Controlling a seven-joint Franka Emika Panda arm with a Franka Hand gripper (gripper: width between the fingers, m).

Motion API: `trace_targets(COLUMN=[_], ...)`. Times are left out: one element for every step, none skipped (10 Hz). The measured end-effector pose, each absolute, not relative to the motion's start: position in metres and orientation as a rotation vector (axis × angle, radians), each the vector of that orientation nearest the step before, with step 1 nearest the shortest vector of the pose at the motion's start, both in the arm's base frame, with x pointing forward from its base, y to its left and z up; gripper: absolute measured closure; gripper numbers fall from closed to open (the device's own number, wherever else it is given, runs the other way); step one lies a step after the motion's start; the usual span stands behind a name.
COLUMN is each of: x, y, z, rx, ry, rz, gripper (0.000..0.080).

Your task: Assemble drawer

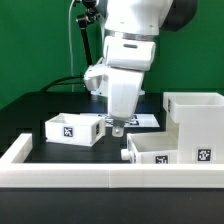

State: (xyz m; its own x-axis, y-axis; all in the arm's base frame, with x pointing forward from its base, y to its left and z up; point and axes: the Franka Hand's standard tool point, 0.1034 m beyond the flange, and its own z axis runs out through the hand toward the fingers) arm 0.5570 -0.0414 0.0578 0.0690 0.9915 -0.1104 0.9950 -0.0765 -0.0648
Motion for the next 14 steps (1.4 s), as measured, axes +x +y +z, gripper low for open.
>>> trace_targets(x=[0.556, 0.555, 0.557, 0.565, 0.575, 0.580, 0.581, 0.582, 0.581, 0.580, 0.578, 0.579, 0.579, 0.579], y=[-0.044, -0.043, -0.048, -0.054, -0.054, -0.054, -0.056, -0.057, -0.056, -0.057, -0.056, -0.047, -0.039, -0.037], z=[0.058, 0.056, 0.051, 0.048, 0.046, 0.046, 0.043, 0.041, 0.040, 0.039, 0.037, 0.037, 0.034, 0.033], rx=[2.283, 2.284, 2.259, 2.288, 2.309, 2.310, 2.341, 2.373, 2.384, 2.410, 2.445, 2.450, 2.453, 2.464], ry=[2.110, 2.112, 2.169, 2.186, 2.195, 2.210, 2.218, 2.213, 2.226, 2.233, 2.217, 2.212, 2.218, 2.211], rz=[-0.195, -0.197, -0.182, -0.129, -0.076, -0.043, 0.009, 0.045, 0.078, 0.128, 0.152, 0.143, 0.141, 0.139], gripper=[0.0151, 0.0151, 0.0151, 0.0151, 0.0151, 0.0151, 0.0151, 0.0151, 0.0151, 0.0151, 0.0151, 0.0151, 0.0151, 0.0151])
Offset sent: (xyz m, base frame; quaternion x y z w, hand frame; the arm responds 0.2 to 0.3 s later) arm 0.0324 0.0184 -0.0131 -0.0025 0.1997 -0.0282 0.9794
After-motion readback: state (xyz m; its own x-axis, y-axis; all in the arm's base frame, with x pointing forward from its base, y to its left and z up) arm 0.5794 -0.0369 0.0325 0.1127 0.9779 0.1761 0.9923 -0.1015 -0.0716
